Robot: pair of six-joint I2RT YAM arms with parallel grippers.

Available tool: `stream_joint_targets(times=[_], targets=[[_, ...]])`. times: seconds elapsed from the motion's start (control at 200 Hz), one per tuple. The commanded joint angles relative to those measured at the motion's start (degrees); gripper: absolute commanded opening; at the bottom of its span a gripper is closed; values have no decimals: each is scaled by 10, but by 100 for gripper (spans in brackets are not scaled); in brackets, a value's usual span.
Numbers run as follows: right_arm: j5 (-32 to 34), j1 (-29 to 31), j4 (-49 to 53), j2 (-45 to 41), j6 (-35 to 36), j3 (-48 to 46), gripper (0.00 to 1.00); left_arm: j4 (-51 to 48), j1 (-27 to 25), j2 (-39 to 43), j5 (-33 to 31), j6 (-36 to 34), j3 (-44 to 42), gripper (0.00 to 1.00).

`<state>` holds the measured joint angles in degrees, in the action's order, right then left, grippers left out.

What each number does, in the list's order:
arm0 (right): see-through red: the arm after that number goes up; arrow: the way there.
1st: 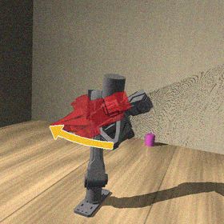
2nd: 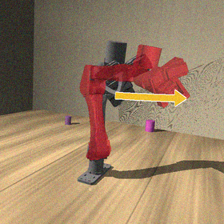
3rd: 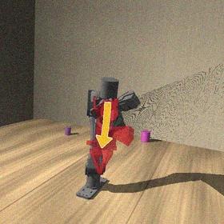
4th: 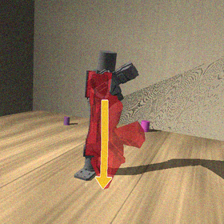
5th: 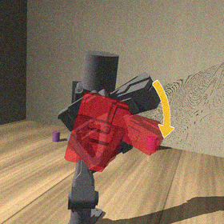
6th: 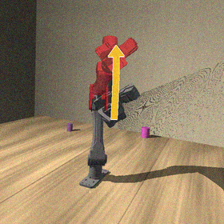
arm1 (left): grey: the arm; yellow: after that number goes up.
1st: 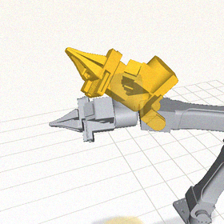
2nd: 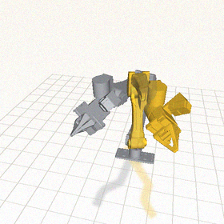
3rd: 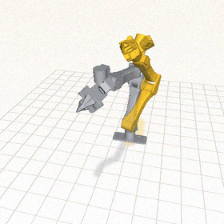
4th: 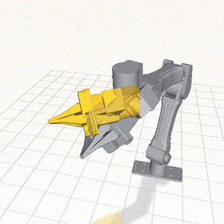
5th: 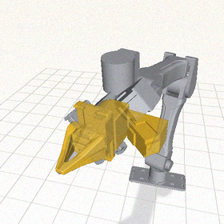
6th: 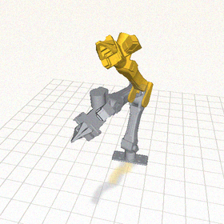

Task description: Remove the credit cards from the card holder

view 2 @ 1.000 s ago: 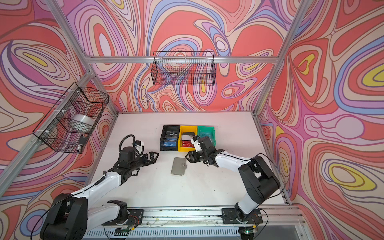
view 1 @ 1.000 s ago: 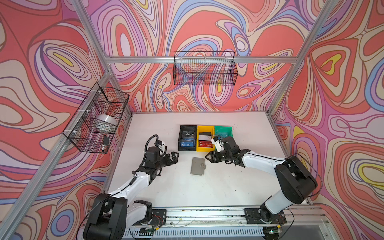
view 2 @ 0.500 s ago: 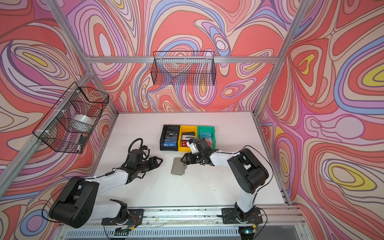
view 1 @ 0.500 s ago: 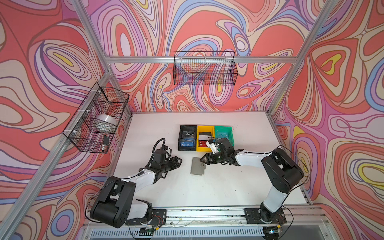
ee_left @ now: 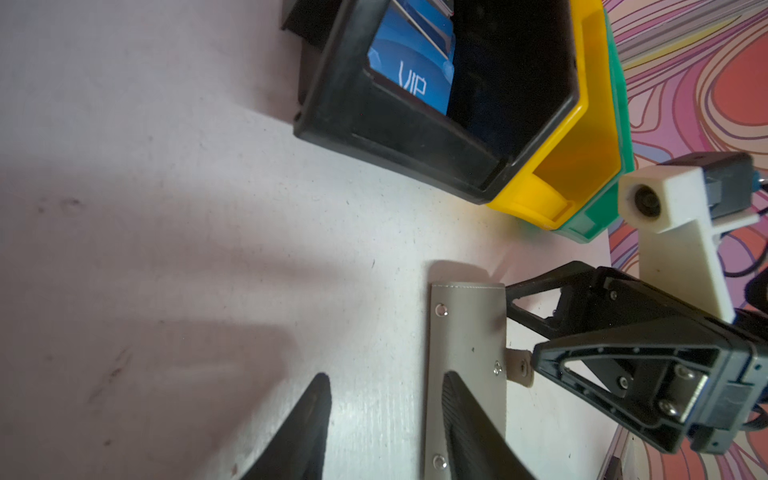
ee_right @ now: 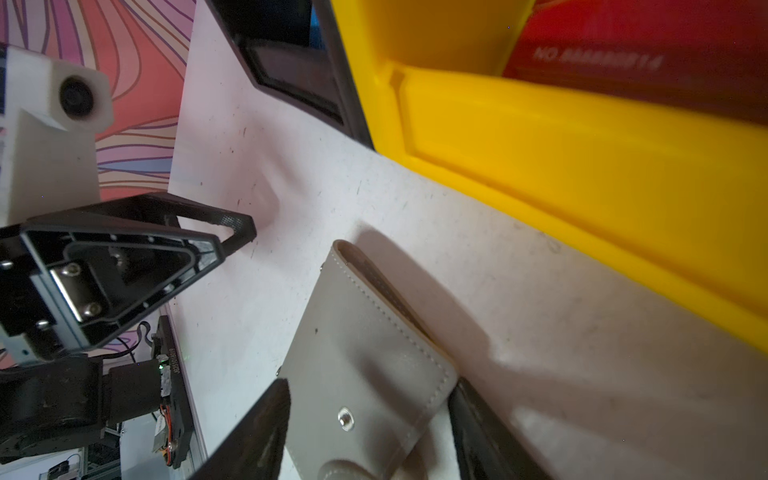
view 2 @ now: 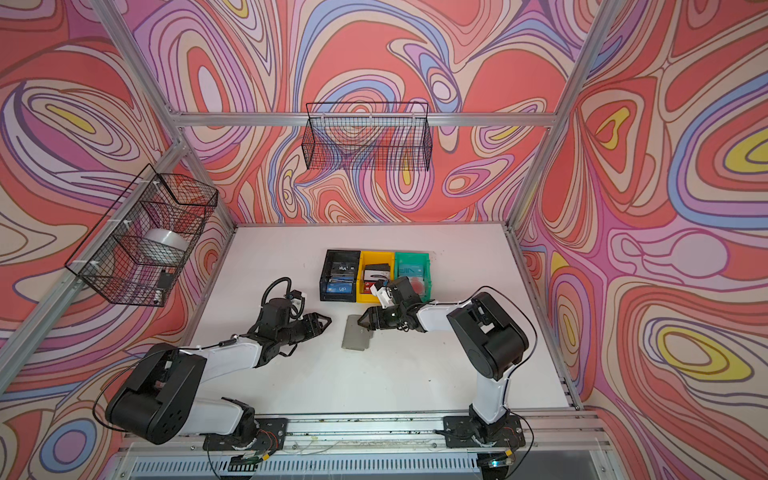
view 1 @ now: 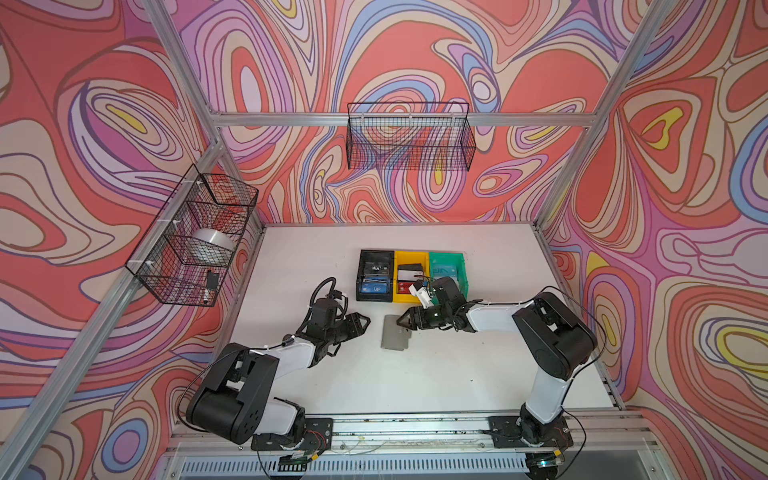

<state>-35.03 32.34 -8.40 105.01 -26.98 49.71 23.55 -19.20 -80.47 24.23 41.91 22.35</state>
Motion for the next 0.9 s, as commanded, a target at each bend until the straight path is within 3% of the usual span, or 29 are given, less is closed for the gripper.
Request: stream_joint_targets(times=[0.0, 0.471, 0.806, 0.897], targets=[[-23, 1, -26, 12, -13, 0, 63, 27, -9, -14, 3, 13, 8, 44], [-84, 1, -54, 15, -27, 1, 59, 128, -31, -102, 23, 65, 0, 41], [-138, 2, -81, 6, -51, 5, 54, 31, -31, -54, 15, 43, 16, 38], [-158, 6, -84, 8, -54, 10, 54, -48, -31, -19, 9, 33, 32, 37]])
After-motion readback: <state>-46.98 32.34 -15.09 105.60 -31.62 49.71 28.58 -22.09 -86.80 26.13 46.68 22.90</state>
